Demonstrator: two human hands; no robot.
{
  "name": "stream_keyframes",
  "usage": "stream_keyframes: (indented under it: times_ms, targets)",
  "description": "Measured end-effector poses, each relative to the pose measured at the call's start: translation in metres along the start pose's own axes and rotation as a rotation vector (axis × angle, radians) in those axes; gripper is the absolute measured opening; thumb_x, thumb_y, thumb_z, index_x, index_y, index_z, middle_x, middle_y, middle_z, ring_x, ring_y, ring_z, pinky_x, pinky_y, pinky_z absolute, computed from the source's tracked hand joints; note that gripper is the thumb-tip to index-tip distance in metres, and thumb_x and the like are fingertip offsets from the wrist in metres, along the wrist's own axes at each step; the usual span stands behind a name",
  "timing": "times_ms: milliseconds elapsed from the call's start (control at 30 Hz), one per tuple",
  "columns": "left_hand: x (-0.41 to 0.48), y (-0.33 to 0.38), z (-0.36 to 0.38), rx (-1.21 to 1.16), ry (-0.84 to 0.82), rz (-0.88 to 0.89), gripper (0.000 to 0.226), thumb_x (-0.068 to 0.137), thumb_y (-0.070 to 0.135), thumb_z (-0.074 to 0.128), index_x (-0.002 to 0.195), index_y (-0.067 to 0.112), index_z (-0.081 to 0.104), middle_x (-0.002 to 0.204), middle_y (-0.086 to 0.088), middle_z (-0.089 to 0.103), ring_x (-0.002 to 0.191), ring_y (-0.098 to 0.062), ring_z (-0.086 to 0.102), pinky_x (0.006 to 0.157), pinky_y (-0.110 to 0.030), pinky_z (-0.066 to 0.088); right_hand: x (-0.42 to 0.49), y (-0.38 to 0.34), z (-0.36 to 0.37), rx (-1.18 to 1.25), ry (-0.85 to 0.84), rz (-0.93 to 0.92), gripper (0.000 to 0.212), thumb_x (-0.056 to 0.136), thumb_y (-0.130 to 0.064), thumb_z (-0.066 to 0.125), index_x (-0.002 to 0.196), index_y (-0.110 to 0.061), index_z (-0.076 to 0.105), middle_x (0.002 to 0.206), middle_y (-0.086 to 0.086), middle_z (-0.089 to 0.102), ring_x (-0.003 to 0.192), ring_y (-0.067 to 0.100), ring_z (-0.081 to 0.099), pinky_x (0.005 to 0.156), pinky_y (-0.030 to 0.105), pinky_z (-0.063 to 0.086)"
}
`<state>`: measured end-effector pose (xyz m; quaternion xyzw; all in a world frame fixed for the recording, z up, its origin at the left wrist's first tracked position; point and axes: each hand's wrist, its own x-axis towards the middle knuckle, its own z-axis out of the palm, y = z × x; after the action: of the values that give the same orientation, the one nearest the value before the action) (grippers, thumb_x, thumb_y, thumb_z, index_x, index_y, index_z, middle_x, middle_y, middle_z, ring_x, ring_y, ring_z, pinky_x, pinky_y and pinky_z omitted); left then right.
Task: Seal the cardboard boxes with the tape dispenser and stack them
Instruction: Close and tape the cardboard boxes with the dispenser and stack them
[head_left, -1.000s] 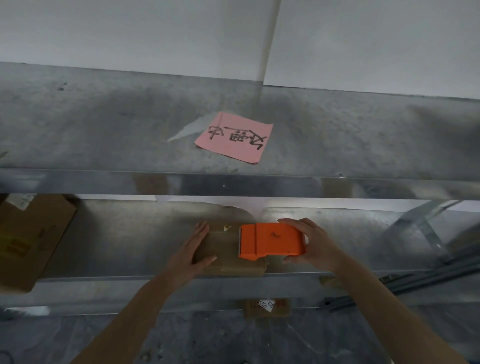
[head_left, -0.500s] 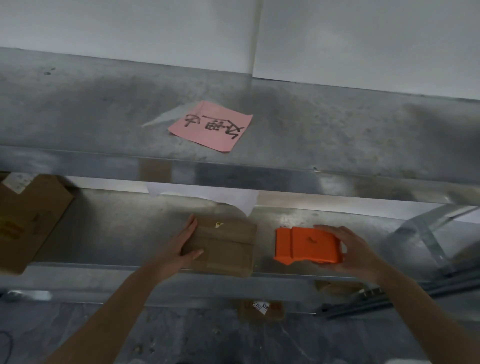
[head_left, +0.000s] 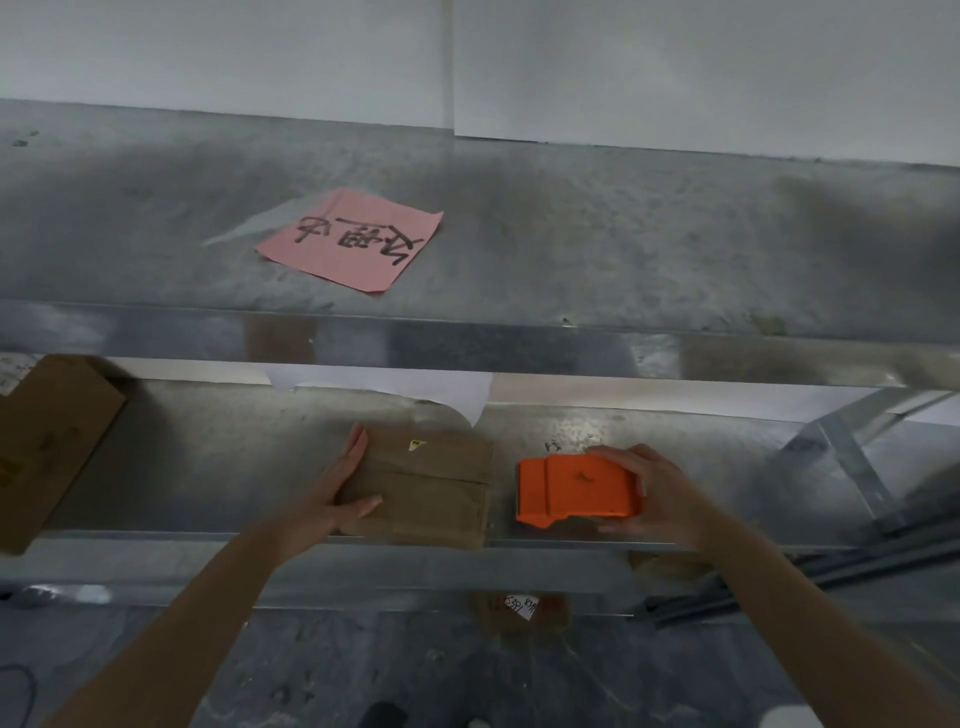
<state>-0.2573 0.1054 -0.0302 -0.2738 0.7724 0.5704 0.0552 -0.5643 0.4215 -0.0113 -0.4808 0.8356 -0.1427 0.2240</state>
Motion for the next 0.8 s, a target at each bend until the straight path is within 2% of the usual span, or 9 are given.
stream_keyframes:
  times_ms: [133,233,267,333,433,567,667,800]
  targets:
    - [0.001,-0.001,0.002,-0.003,0.017,0.017,0.087,0.088,0.038,0.061,0.142,0.057,-0.005,0.151,0.031,-0.009,0.142,-0.006,0.013,0.113,-0.041,0.033,0.01,0.002,0.008,-0.005,-0.044,0.02,0.101,0.059,-0.054,0.086,0.133,-0.059,0.018,0.119,-0.01,0.034,0.11,0.012,0.042,0.104,0.034,0.04]
    - [0.0,-0.003,0.001,-0.01,0.021,0.016,0.093,0.073,0.067,0.064,0.136,0.067,-0.003,0.143,0.045,-0.007,0.14,-0.003,0.015,0.109,-0.037,0.039,0.017,0.0,0.006,0.017,-0.058,0.039,0.101,0.053,-0.063,0.084,0.13,-0.063,0.019,0.114,-0.007,0.036,0.107,0.015,0.045,0.105,0.038,0.041]
    - [0.001,-0.003,0.001,-0.014,0.027,0.014,0.094,0.07,0.071,0.064,0.135,0.069,-0.003,0.141,0.047,-0.007,0.139,-0.003,0.016,0.107,-0.035,0.041,0.019,-0.001,0.005,0.025,-0.062,0.052,0.102,0.053,-0.061,0.085,0.13,-0.062,0.019,0.113,-0.006,0.037,0.106,0.015,0.045,0.104,0.037,0.041]
    - [0.0,-0.004,0.004,-0.016,0.051,0.036,0.087,0.077,0.058,0.063,0.135,0.066,-0.001,0.144,0.043,-0.007,0.139,-0.003,0.016,0.108,-0.037,0.041,0.023,-0.005,0.004,0.001,-0.074,0.065,0.102,0.056,-0.055,0.087,0.133,-0.059,0.021,0.112,-0.005,0.037,0.105,0.016,0.045,0.103,0.036,0.041]
    - [0.0,-0.002,0.007,-0.012,0.076,0.058,0.081,0.083,0.04,0.06,0.134,0.064,0.002,0.142,0.046,-0.006,0.142,-0.003,0.014,0.111,-0.041,0.038,0.026,-0.01,0.004,-0.092,-0.092,0.07,0.106,0.057,-0.061,0.084,0.143,-0.055,0.022,0.112,-0.006,0.035,0.109,0.019,0.046,0.1,0.038,0.044]
    - [-0.003,-0.002,0.005,-0.001,0.076,0.052,0.082,0.082,0.044,0.06,0.135,0.065,0.001,0.135,0.055,-0.005,0.141,-0.001,0.014,0.111,-0.043,0.037,0.028,-0.027,-0.004,-0.211,-0.118,0.061,0.102,0.062,-0.063,0.08,0.145,-0.054,0.02,0.119,-0.004,0.039,0.111,0.018,0.047,0.095,0.039,0.047]
    - [-0.002,-0.002,0.006,-0.01,0.089,0.051,0.085,0.081,0.044,0.061,0.14,0.06,0.001,0.135,0.054,-0.004,0.139,-0.001,0.015,0.11,-0.044,0.038,0.033,-0.04,-0.008,-0.254,-0.15,0.061,0.102,0.063,-0.062,0.079,0.145,-0.053,0.02,0.124,0.0,0.042,0.114,0.021,0.049,0.094,0.04,0.047]
    - [-0.002,0.0,0.009,0.003,0.09,0.062,0.08,0.085,0.038,0.059,0.138,0.059,0.003,0.136,0.052,-0.006,0.137,0.003,0.011,0.114,-0.038,0.032,0.035,-0.044,-0.009,-0.246,-0.174,0.081,0.102,0.062,-0.061,0.081,0.144,-0.053,0.022,0.123,0.002,0.042,0.114,0.024,0.05,0.094,0.041,0.047]
